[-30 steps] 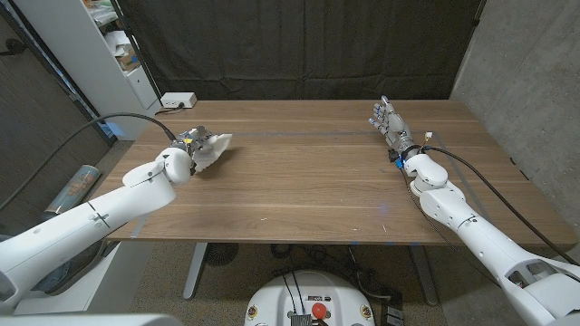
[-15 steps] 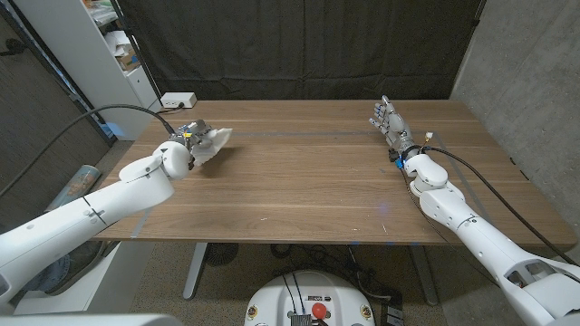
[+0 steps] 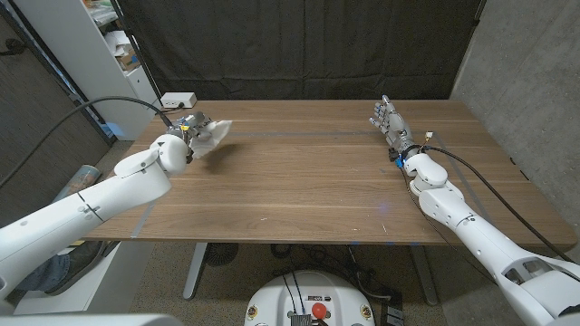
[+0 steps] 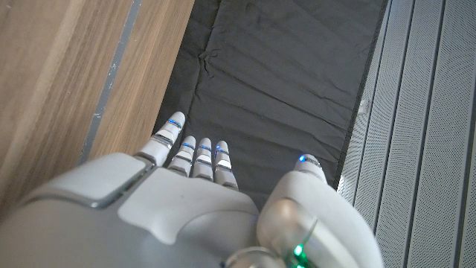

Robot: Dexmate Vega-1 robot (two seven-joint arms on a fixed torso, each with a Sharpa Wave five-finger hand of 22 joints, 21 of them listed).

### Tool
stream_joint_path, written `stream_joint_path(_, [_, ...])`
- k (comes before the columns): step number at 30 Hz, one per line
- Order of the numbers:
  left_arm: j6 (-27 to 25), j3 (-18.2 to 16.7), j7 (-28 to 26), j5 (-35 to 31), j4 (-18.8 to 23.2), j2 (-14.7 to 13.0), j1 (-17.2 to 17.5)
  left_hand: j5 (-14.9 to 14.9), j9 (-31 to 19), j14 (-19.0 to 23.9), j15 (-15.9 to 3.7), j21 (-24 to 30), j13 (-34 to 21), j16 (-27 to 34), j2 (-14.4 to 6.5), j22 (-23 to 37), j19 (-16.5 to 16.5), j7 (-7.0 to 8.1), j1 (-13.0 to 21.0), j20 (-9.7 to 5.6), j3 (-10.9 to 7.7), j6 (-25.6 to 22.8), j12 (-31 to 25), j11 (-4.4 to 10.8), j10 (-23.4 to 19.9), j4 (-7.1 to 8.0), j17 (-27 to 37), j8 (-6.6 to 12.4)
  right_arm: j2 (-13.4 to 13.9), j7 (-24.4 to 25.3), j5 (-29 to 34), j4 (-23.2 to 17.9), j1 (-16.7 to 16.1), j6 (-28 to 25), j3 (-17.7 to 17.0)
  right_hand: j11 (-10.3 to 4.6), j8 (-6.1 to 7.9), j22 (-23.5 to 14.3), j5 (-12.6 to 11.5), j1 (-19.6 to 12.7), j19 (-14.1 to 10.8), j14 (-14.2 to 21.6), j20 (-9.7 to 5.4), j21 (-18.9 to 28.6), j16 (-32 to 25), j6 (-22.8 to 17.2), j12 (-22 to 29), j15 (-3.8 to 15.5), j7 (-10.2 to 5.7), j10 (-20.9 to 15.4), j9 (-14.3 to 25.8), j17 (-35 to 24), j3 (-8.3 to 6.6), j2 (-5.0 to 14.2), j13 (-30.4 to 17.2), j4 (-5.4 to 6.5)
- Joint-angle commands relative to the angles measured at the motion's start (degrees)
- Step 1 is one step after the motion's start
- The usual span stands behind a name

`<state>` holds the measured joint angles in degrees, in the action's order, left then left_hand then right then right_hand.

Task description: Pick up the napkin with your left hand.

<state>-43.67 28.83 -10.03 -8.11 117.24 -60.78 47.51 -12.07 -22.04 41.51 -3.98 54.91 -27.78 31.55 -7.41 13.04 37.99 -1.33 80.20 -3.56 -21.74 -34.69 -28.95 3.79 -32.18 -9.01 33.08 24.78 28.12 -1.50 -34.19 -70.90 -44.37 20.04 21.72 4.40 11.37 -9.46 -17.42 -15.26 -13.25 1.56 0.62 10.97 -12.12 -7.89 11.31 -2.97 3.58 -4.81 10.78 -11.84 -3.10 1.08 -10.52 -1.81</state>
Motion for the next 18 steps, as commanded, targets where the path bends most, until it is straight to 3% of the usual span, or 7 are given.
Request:
stream_joint_path(1, [0.8, -1.0, 0.0, -0.3, 0.4, -0.5, 0.0, -0.2, -0.1, 0.1, -2.55, 0.6, -0.3, -0.2, 0.0, 0.0, -0.4, -0.10, -0.7, -1.12, -0.68, 0.1, 0.2, 0.04, 0.0, -0.04, 0.2, -0.13, -0.4, -0.1, 0.1, 0.8, 0.4, 0.3, 0.2, 0.15, -0.05, -0.3, 0.2, 0.0, -0.4, 0.3, 0.23, 0.0, 0.2, -0.6, -0.2, 0.10, -0.03, -0.4, 0.1, -0.2, 0.19, 0.49, -0.3, -0.01])
stream_joint_path(18, [8.0, -6.7, -1.0, 4.2, 0.9, -1.4, 3.2, -0.2, -0.1, 0.5, -2.49, 1.6, -0.8, -0.3, 0.0, -0.5, -0.7, -0.16, -1.1, -1.40, -0.79, -0.1, 0.3, -0.04, -0.3, -0.02, 0.6, -0.25, -1.4, -0.4, 0.6, 2.8, 2.1, 0.6, 0.8, 0.10, -0.08, -0.3, 0.2, 0.0, -0.4, 0.3, 0.21, 0.0, 0.2, -0.6, -0.2, 0.07, 0.05, -0.4, 0.1, -0.3, 0.26, 0.55, -0.3, -0.01])
